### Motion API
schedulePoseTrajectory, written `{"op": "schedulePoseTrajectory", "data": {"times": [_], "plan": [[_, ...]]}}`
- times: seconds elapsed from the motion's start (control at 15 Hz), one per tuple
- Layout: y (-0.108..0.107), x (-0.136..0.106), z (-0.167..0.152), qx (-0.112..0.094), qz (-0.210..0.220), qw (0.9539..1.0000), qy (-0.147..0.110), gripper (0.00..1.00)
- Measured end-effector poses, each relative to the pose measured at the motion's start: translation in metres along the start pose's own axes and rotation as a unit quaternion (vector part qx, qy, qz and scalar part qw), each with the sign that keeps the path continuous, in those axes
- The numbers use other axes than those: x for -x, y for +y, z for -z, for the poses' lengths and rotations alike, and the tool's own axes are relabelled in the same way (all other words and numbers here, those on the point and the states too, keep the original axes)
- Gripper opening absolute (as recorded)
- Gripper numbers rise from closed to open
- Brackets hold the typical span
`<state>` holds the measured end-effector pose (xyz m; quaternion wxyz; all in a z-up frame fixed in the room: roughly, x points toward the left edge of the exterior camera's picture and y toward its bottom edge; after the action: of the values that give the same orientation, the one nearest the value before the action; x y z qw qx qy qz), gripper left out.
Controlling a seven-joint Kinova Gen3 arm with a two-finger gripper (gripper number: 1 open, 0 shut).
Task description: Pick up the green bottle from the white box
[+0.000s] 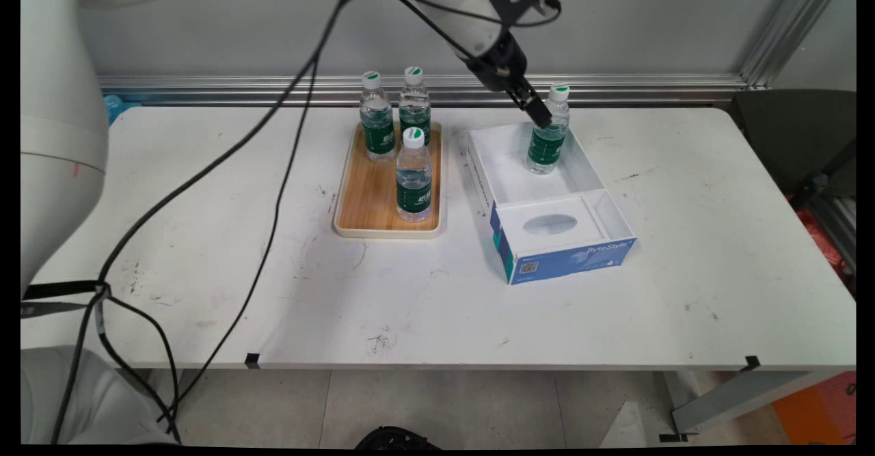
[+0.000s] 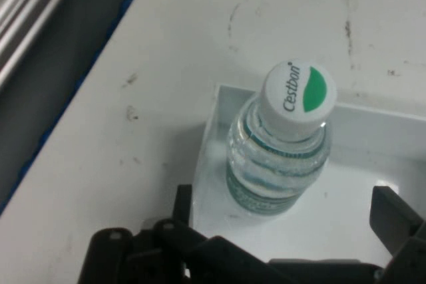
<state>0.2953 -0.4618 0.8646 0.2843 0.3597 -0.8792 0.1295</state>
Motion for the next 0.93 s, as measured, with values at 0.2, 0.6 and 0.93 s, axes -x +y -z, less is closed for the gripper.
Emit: {"op": "schedulePoseTrajectory", "data": {"times": [0.2,0.6,0.93], "plan": [[0.003,-0.001,-0.024,0.002,-0.004,1.0000,-0.006,1.00],[0.009,-0.006,-0.058,0.002,-0.006,1.0000,-0.005,1.00],[0.012,-0.011,-0.075,-0.004,-0.005,1.0000,0.002,0.00]]}}
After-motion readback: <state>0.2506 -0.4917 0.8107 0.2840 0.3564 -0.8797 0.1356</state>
